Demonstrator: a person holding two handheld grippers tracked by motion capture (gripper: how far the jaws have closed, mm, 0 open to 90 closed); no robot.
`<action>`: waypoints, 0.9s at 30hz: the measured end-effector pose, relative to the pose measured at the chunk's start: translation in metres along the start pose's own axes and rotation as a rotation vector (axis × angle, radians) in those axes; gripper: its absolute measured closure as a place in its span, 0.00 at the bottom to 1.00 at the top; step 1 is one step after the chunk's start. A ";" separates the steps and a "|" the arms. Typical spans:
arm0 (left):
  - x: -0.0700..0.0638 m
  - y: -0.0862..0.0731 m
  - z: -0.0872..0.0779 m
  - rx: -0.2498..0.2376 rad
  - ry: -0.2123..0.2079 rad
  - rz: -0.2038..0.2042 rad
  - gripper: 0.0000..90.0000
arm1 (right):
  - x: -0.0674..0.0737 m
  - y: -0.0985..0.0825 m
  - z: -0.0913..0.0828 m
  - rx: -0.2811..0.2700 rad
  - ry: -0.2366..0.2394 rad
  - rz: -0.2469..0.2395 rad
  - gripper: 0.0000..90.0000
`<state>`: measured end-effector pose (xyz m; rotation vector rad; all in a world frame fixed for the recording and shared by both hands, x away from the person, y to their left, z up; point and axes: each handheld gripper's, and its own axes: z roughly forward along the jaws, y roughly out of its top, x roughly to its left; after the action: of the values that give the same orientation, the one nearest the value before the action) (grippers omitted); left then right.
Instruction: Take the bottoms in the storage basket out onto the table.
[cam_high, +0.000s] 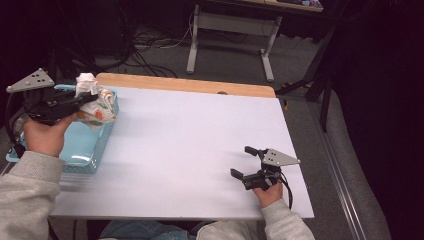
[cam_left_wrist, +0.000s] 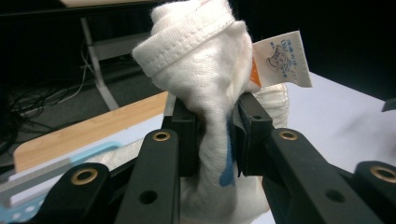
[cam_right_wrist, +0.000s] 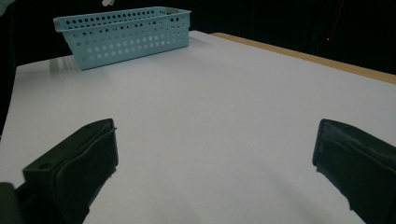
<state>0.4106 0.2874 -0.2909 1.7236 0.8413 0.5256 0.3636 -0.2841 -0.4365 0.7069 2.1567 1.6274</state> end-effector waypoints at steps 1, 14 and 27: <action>-0.003 0.002 0.002 -0.001 -0.009 0.005 0.81 | 0.000 0.000 0.000 0.000 0.000 0.000 0.01; -0.039 0.012 0.038 -0.004 -0.114 0.039 0.81 | 0.000 0.000 0.000 -0.004 0.003 0.002 0.01; -0.061 0.011 0.065 -0.008 -0.184 0.035 0.81 | 0.000 0.000 0.000 -0.005 0.006 0.000 0.01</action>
<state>0.4202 0.1978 -0.2961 1.7520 0.6775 0.3860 0.3635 -0.2842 -0.4364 0.7013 2.1561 1.6371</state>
